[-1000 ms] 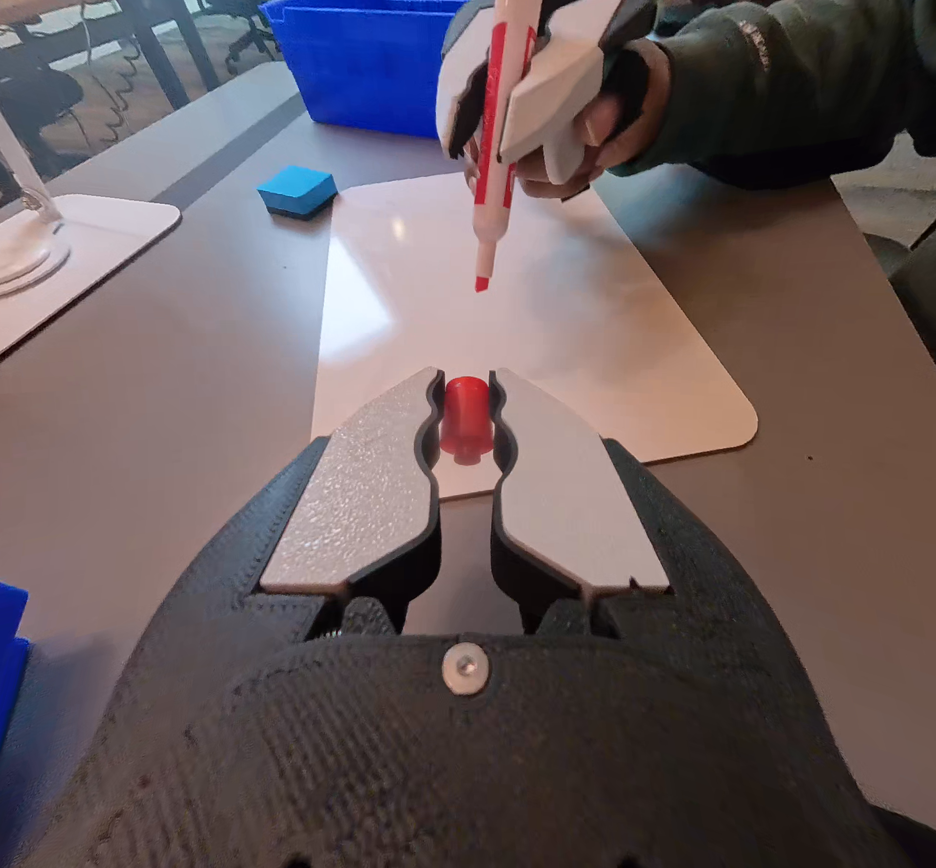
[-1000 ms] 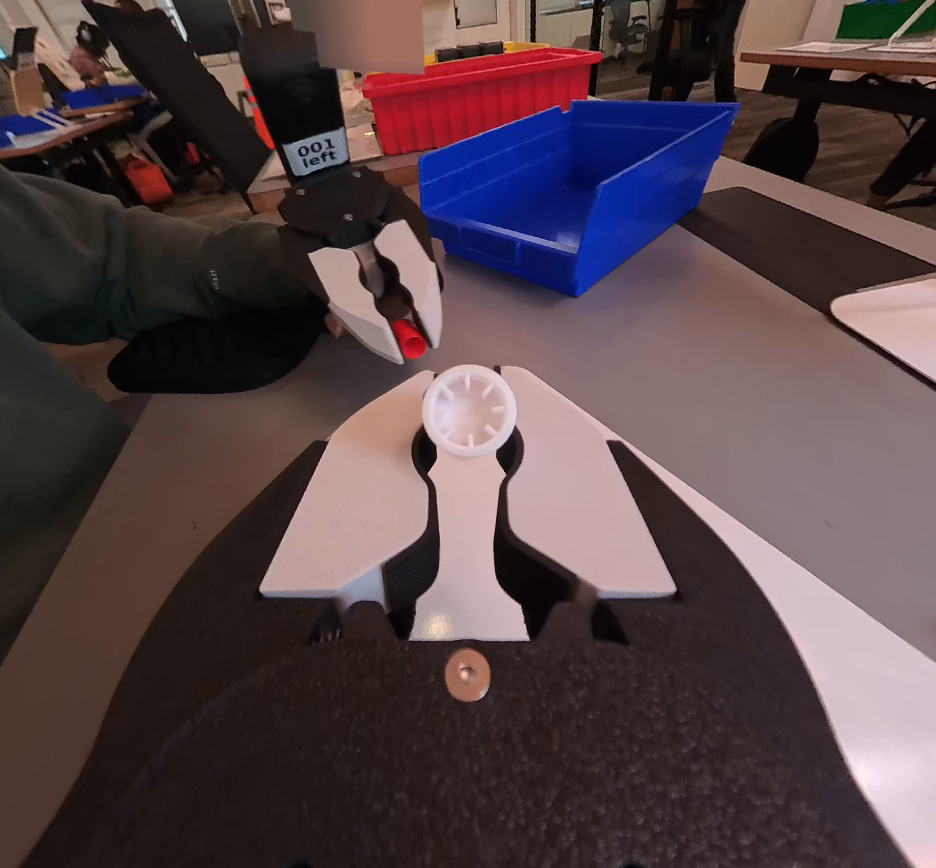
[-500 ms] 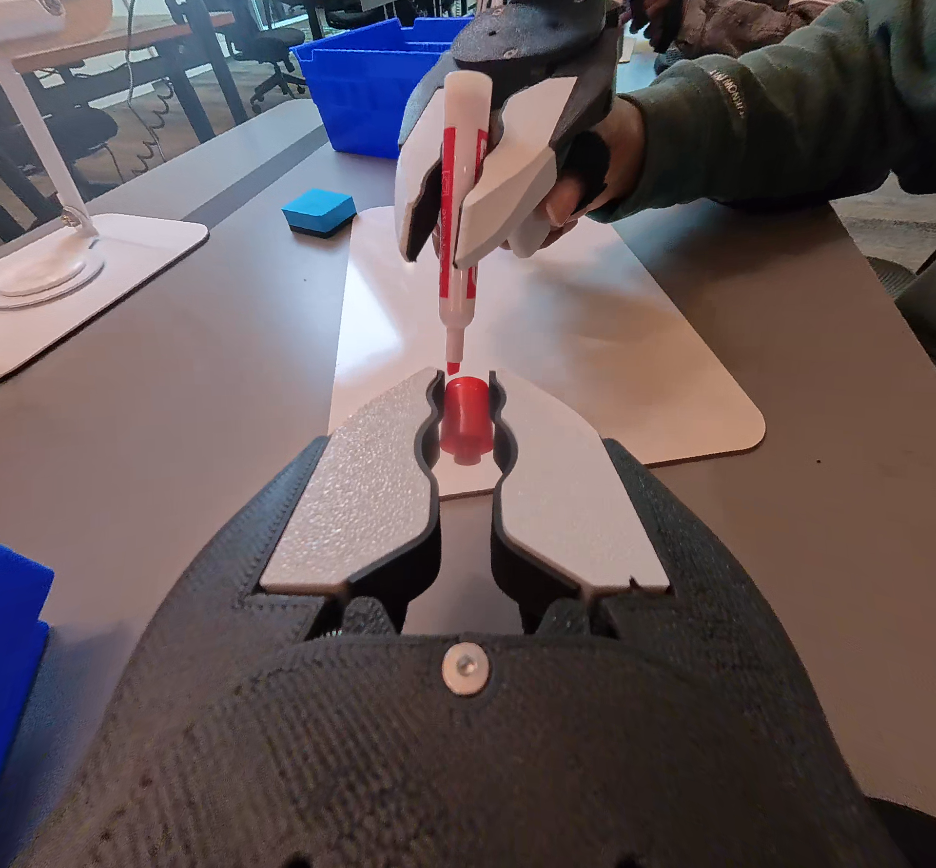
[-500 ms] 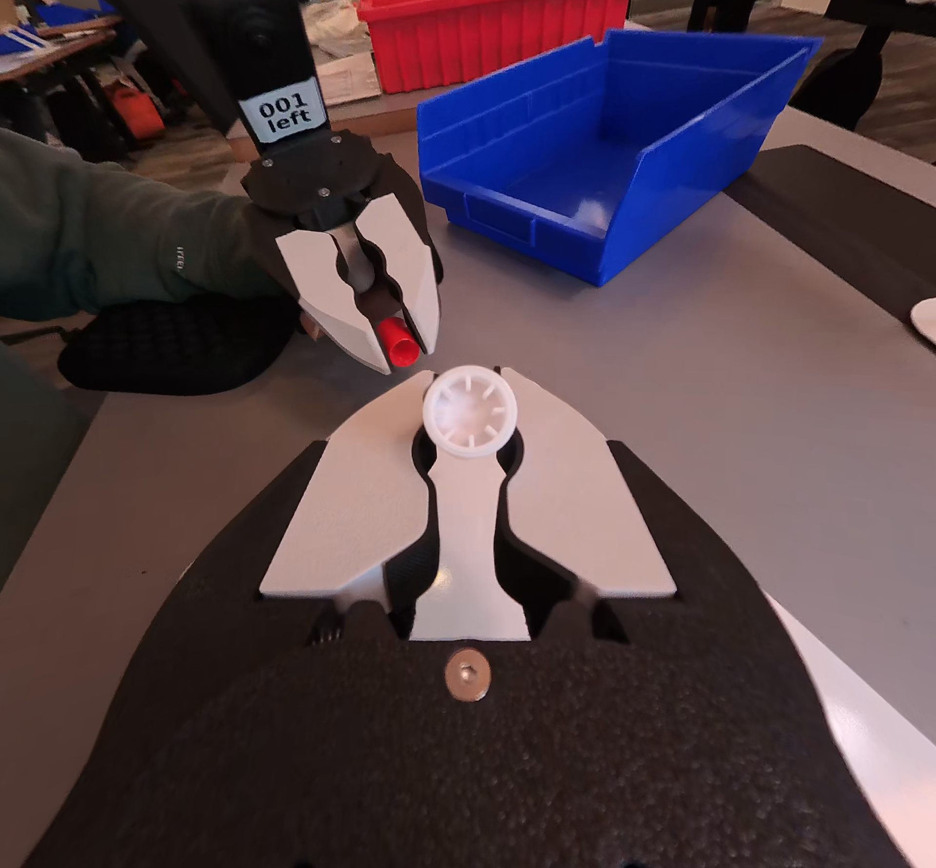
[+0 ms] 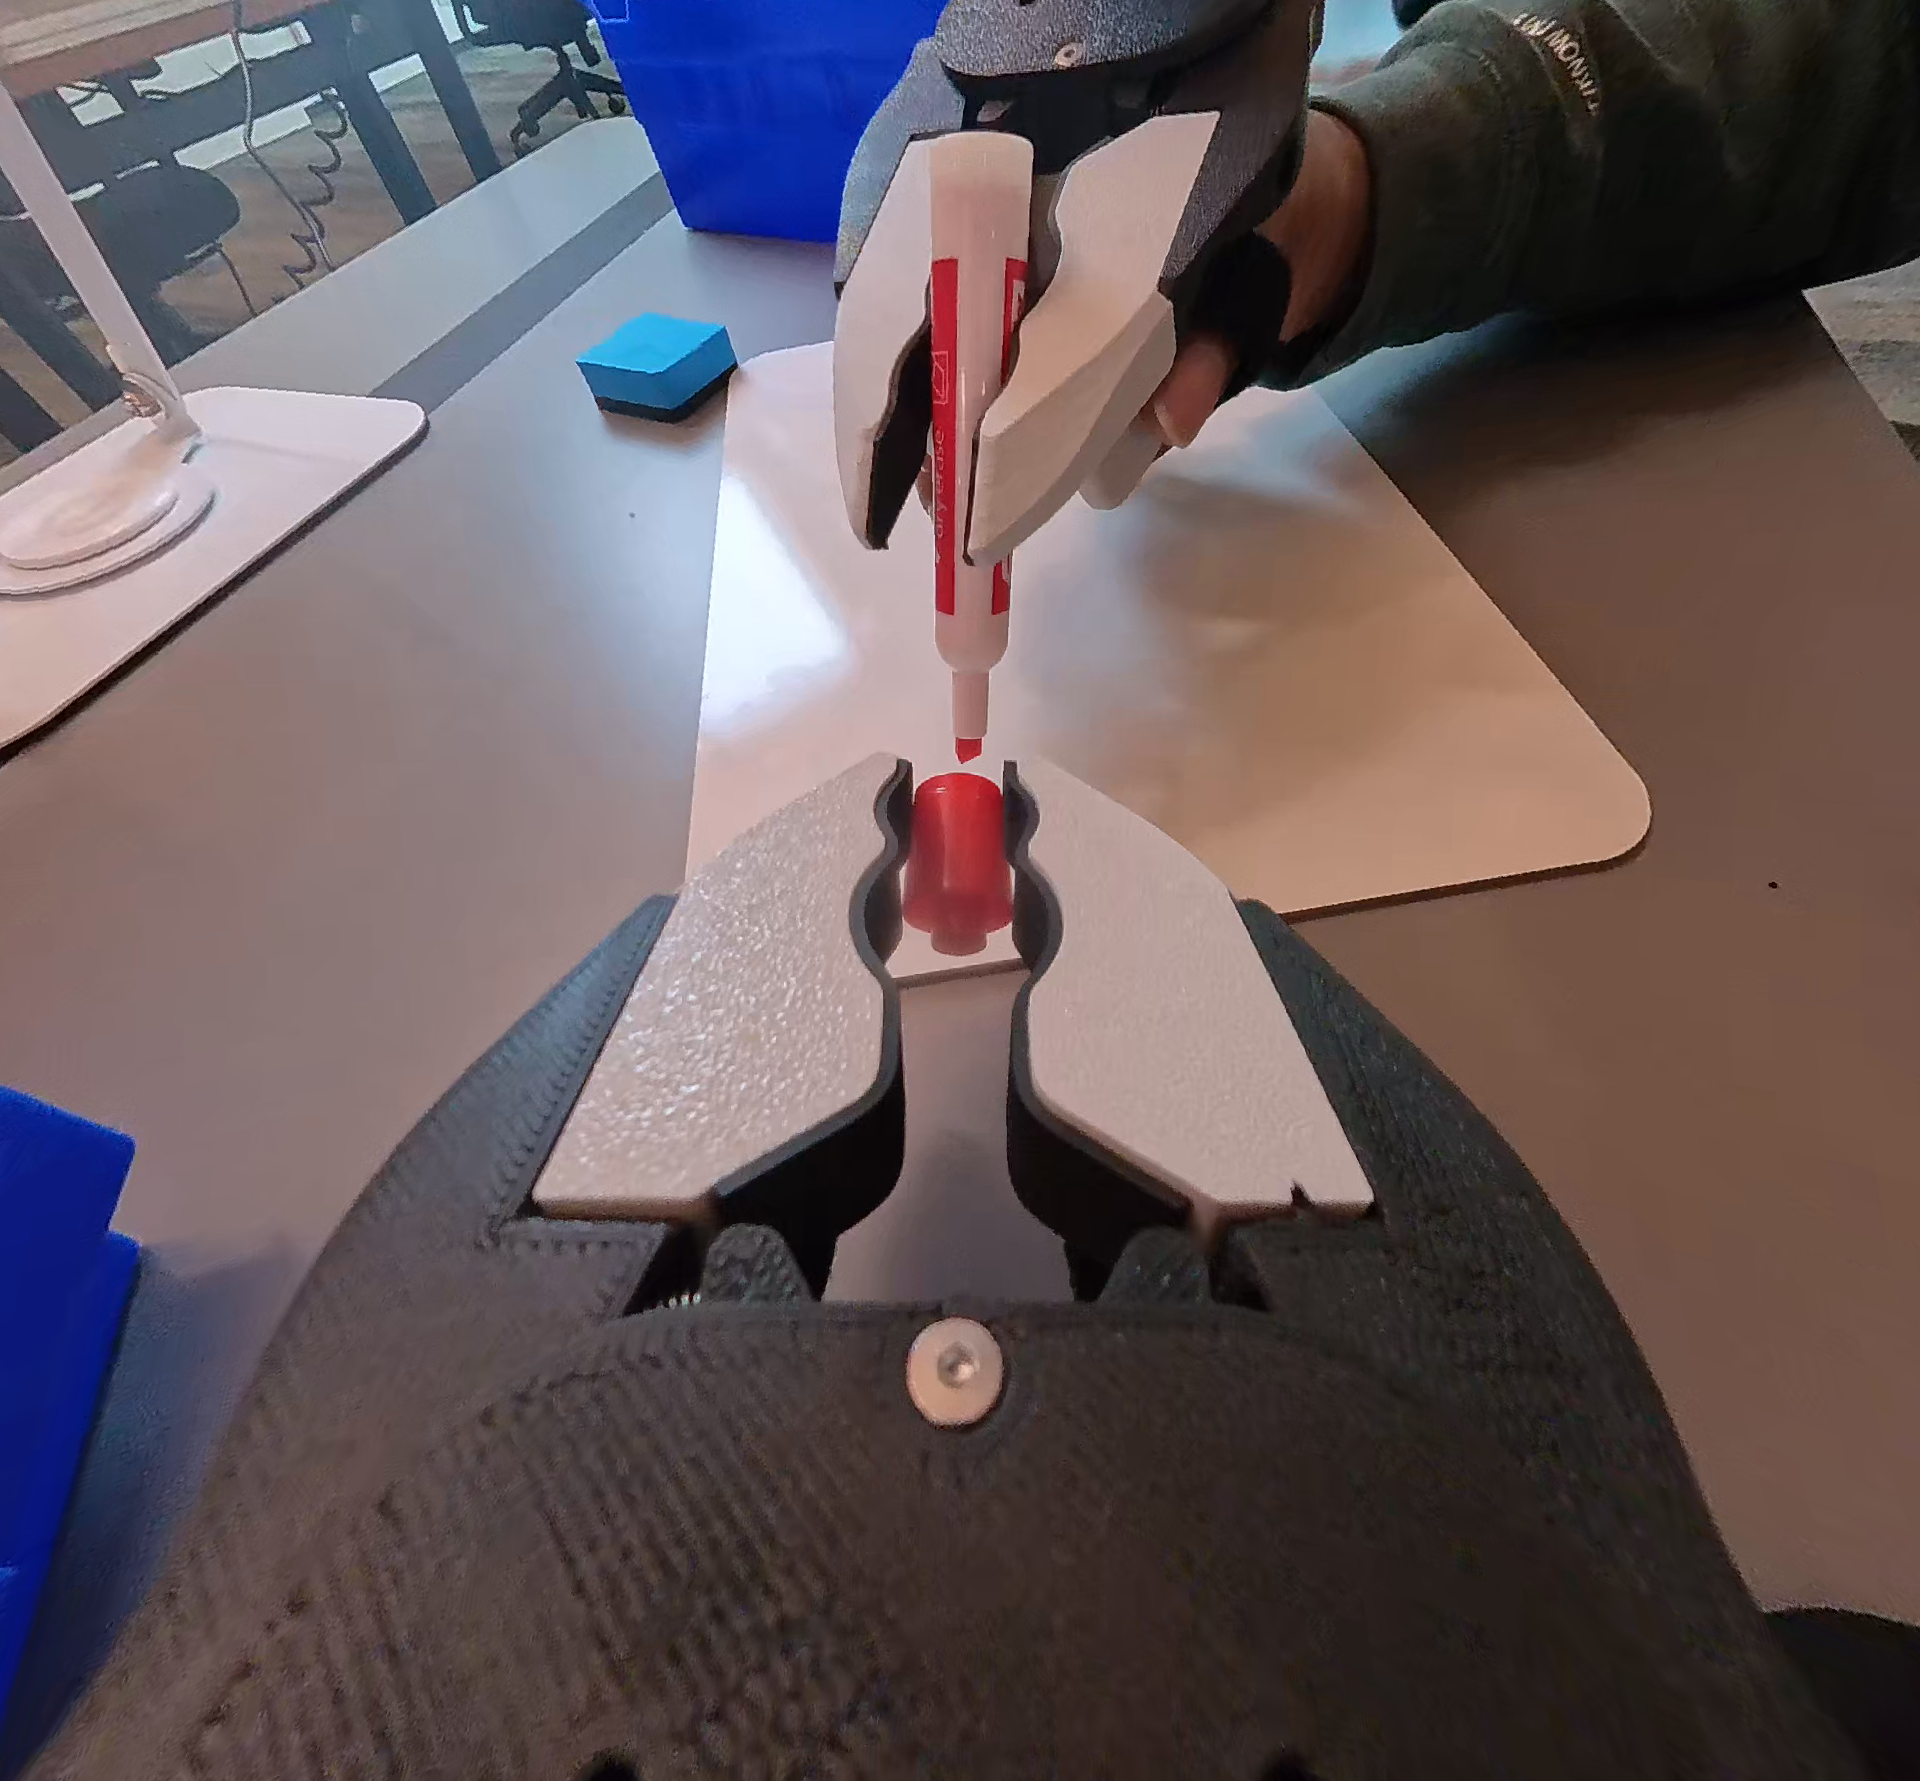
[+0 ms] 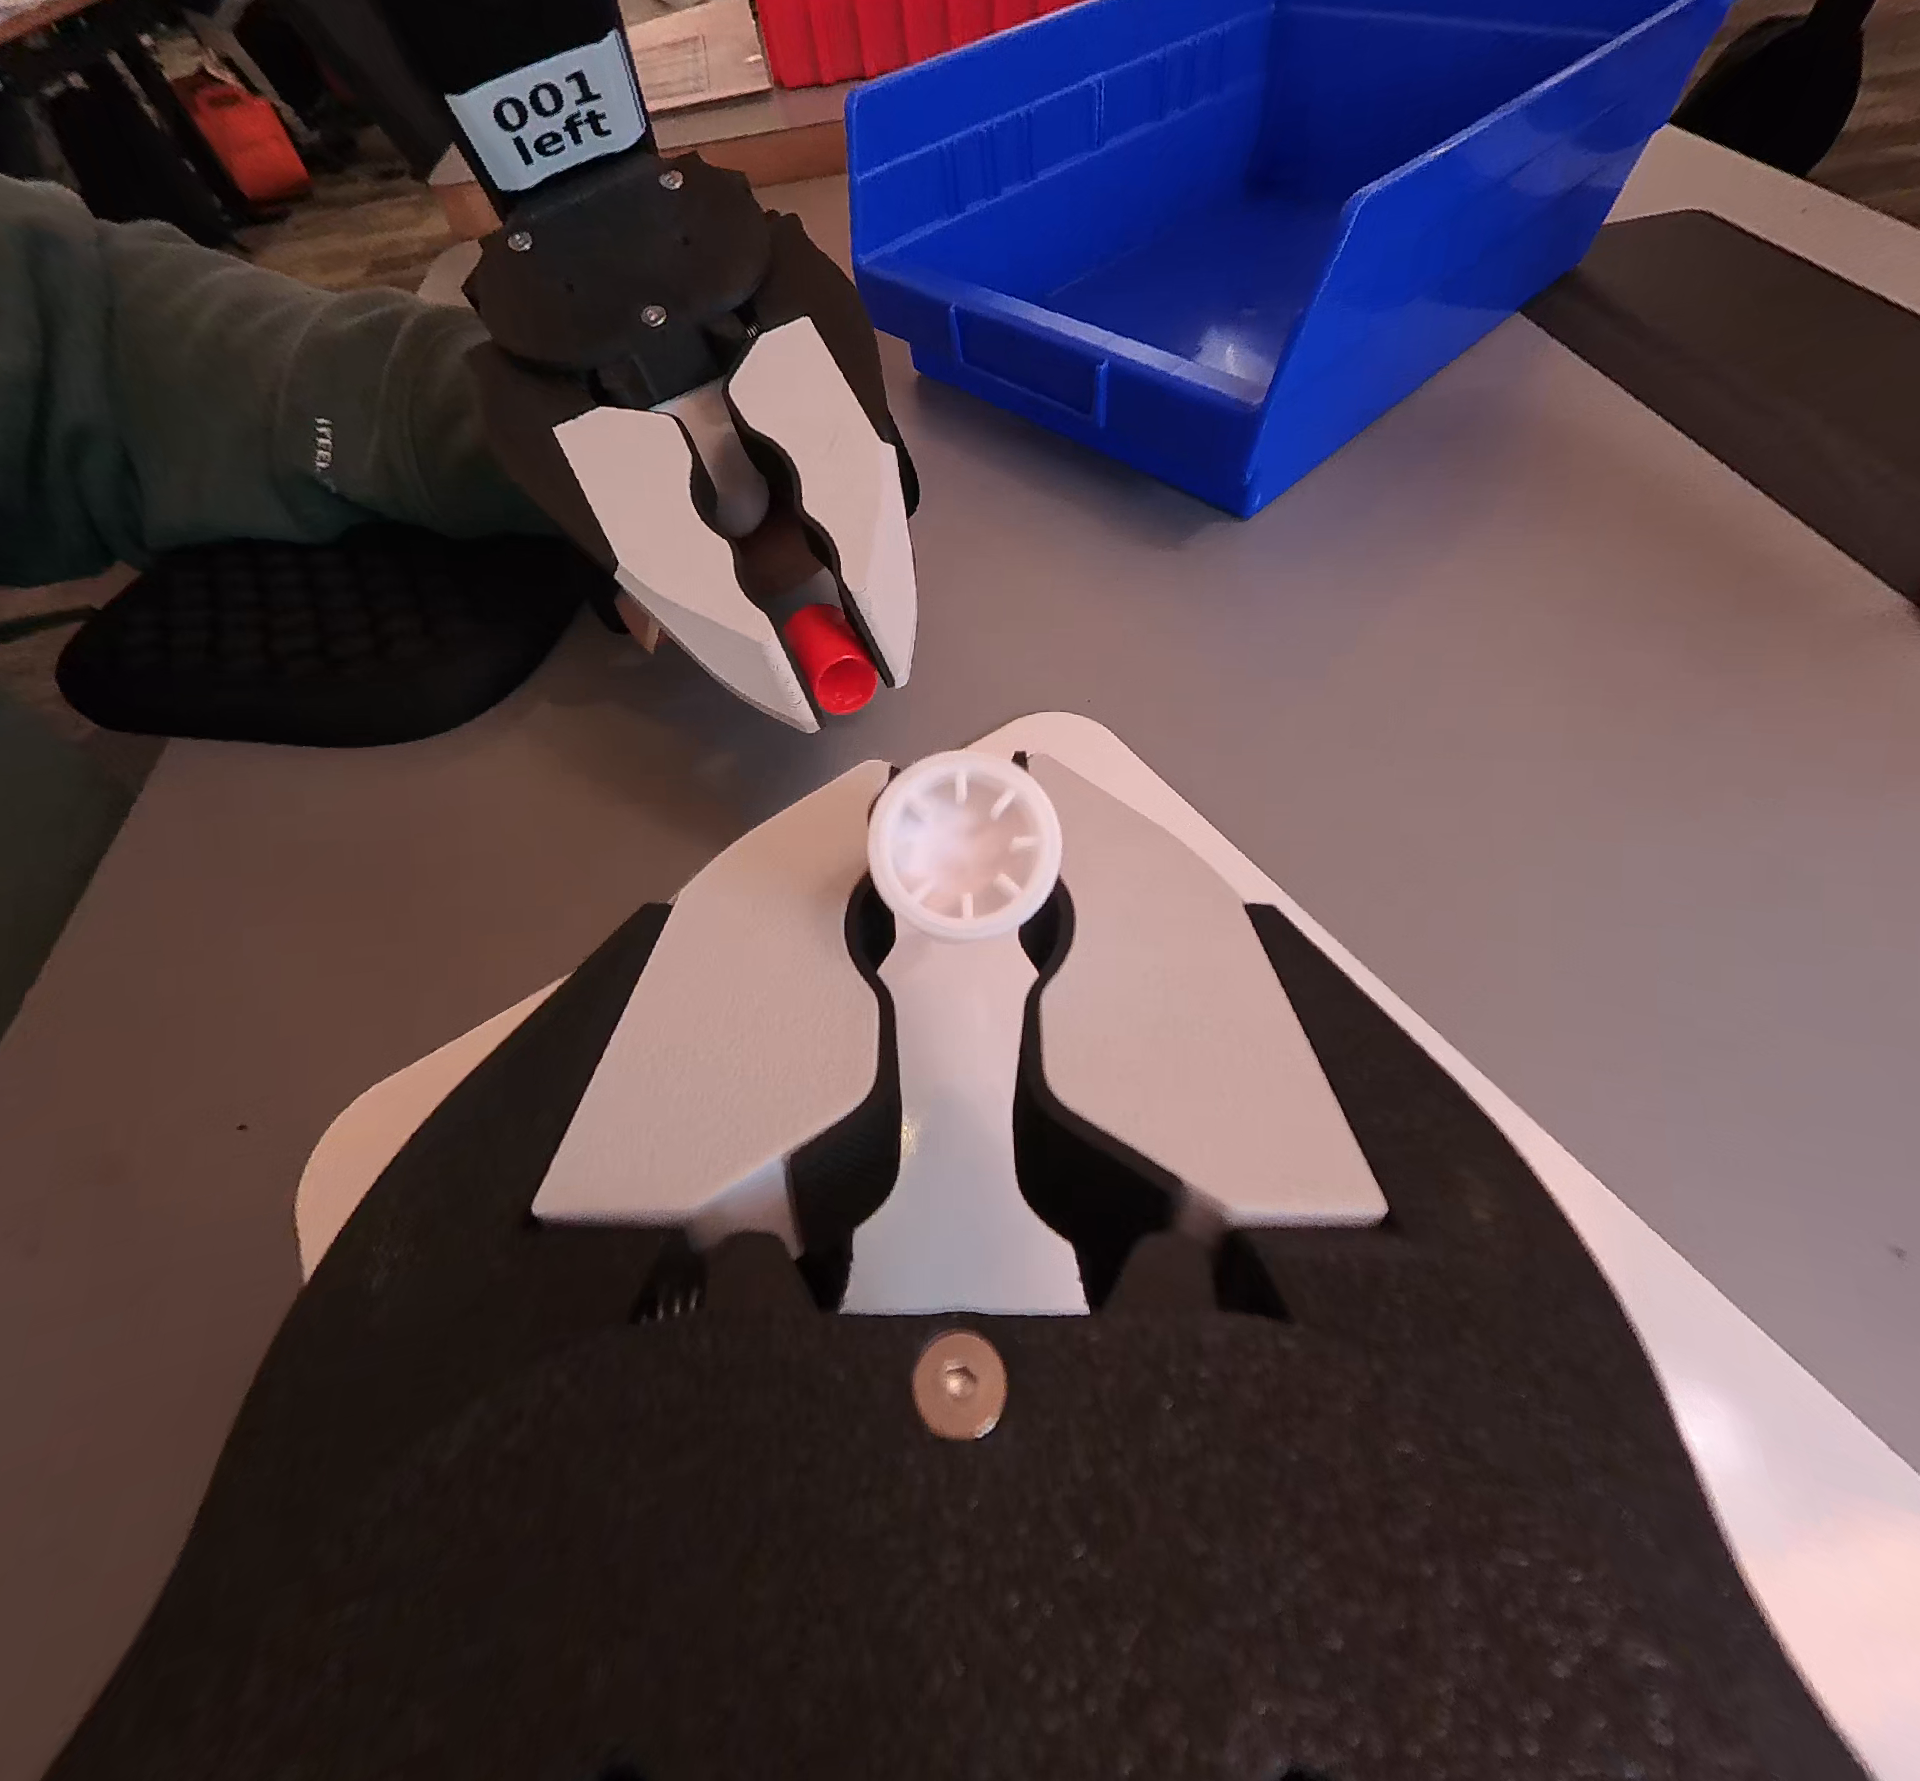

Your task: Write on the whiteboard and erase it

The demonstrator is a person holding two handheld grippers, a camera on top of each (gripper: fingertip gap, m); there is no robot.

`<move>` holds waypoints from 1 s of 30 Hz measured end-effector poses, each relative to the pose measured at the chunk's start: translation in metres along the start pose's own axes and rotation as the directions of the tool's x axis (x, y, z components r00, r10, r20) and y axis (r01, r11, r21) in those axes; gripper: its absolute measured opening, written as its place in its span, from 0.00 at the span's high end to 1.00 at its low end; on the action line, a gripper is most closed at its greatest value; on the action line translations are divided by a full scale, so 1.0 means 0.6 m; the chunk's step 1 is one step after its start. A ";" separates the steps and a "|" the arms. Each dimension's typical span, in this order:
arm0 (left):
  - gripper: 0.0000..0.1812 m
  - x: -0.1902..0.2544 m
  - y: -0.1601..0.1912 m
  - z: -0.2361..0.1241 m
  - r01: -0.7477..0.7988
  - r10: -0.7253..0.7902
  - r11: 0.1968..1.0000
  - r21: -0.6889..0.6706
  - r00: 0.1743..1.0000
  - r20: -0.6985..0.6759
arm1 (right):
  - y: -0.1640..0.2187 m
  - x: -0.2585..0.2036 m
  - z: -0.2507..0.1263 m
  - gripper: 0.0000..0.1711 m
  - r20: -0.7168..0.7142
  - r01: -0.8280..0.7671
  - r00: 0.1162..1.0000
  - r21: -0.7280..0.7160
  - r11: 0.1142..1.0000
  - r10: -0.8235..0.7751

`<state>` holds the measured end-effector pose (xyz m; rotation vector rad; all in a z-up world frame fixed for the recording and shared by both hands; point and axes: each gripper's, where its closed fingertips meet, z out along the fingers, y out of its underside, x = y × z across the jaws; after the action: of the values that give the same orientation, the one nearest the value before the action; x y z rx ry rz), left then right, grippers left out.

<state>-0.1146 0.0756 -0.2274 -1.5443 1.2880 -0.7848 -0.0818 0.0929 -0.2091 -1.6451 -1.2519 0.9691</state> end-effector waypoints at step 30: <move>0.91 0.007 -0.001 0.002 -0.020 0.020 1.000 -0.011 1.000 -0.012 | 0.003 0.016 0.014 0.88 -0.063 0.062 0.996 -0.070 0.996 -0.066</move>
<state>-0.1123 0.0719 -0.2278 -1.5356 1.3163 -0.7764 -0.0868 0.1035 -0.2146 -1.6650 -1.2979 0.8357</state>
